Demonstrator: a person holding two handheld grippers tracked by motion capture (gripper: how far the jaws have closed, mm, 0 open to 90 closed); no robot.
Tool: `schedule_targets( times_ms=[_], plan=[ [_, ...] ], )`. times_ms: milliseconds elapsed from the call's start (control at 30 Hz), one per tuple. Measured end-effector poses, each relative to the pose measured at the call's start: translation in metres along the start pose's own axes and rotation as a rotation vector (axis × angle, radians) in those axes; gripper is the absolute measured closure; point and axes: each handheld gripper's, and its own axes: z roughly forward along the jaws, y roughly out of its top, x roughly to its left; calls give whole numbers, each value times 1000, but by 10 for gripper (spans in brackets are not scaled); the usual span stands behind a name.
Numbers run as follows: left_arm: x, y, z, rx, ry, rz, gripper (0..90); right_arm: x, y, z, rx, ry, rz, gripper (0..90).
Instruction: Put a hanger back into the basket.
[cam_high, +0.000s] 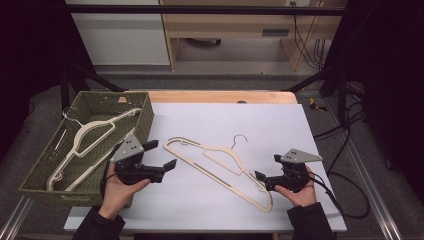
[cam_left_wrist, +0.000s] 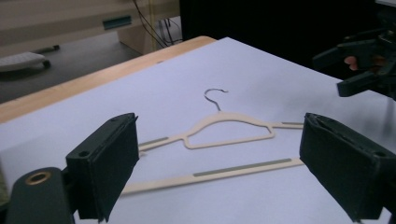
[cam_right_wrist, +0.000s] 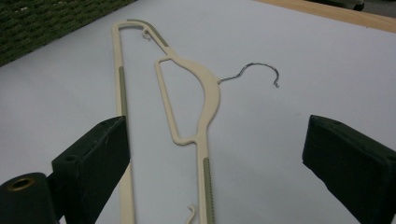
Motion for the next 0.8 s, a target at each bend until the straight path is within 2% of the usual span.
schedule_targets(
  times_ms=[33,67,100,200,233,367,400,433,467,533,667,800],
  plan=[
    [-2,-7,8,21,-10,-6,120,0,-2,4,18,-5,-1,99],
    [-3,-9,12,50,-10,5,119,-1,-2,6,31,-8,-14,104],
    [-4,-11,16,62,4,13,109,-1,-3,9,43,-13,-19,113],
    [-5,-16,20,75,-1,7,108,-1,-5,14,62,-20,-20,137],
    [-3,-19,22,82,-2,-1,107,0,-7,20,76,-15,-27,172],
    [1,-28,26,104,-4,-29,108,0,-12,32,129,-14,-89,265],
    [1,-28,26,104,-4,-29,107,0,-12,32,129,-14,-89,265],
    [2,-31,28,120,-2,-36,108,1,-14,40,160,-11,-99,308],
    [3,-32,29,122,-1,-36,107,1,-16,43,177,-15,-110,322],
    [3,-33,30,122,-2,-36,107,2,-17,47,192,-10,-96,342],
    [3,-34,32,124,0,-36,106,1,-23,59,252,-20,-151,432],
    [3,-35,33,120,3,-36,106,3,-25,62,274,-27,-159,494]
  ],
)
